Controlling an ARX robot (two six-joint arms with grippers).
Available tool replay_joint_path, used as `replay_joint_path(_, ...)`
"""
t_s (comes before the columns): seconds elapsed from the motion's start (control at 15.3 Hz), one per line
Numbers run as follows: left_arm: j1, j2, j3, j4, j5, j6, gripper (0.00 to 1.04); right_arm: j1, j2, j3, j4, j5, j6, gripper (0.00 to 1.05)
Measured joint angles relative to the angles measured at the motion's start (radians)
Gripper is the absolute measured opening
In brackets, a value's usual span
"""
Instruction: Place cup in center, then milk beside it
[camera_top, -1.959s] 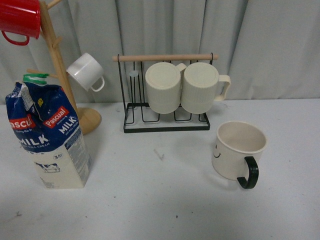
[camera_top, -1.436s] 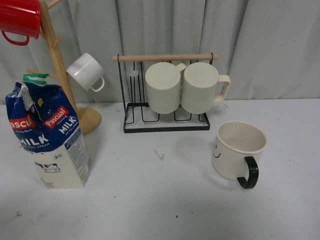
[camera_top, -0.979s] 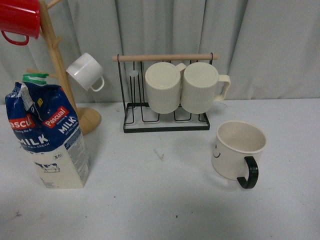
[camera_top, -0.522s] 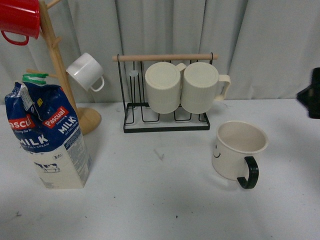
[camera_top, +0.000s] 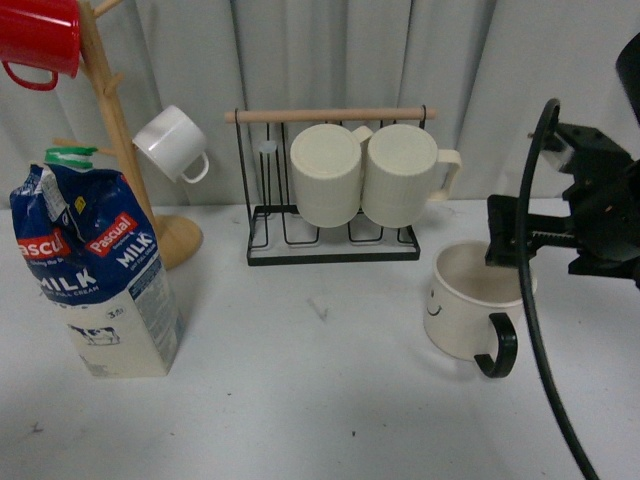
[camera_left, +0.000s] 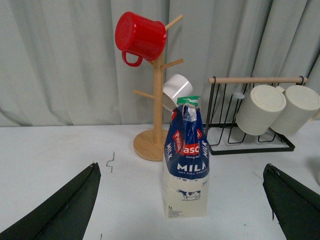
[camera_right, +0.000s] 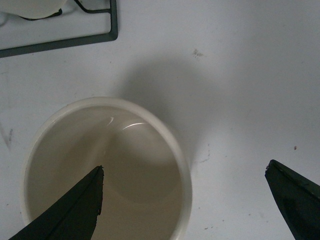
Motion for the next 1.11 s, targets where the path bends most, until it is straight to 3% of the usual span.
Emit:
replay_joint_path(0.33,0.0,0.0,0.0,0.0,0.0,0.0,0.98,0.037,0.049,0.002,0.008,0.019,0.075,0.98)
replay_joint_path(0.39,0.0,0.0,0.0,0.0,0.0,0.0,0.98,0.044,0.057,0.002,0.007,0.031,0.087,0.93)
replay_joint_path(0.72,0.0,0.0,0.0,0.0,0.0,0.0,0.98,0.051,0.058,0.003,0.02,0.056,0.094,0.39)
replay_joint_path(0.85,0.0,0.0,0.0,0.0,0.0,0.0,0.98,0.05,0.053,0.002,0.021,0.06,0.094,0.11)
replay_joint_path(0.91,0.0,0.0,0.0,0.0,0.0,0.0,0.98,0.05,0.04,-0.005,0.026,0.058,0.1,0.04)
replay_joint_path(1.11,0.0,0.0,0.0,0.0,0.0,0.0,0.98,0.069,-0.064,-0.043,0.028,0.055,0.111,0.03)
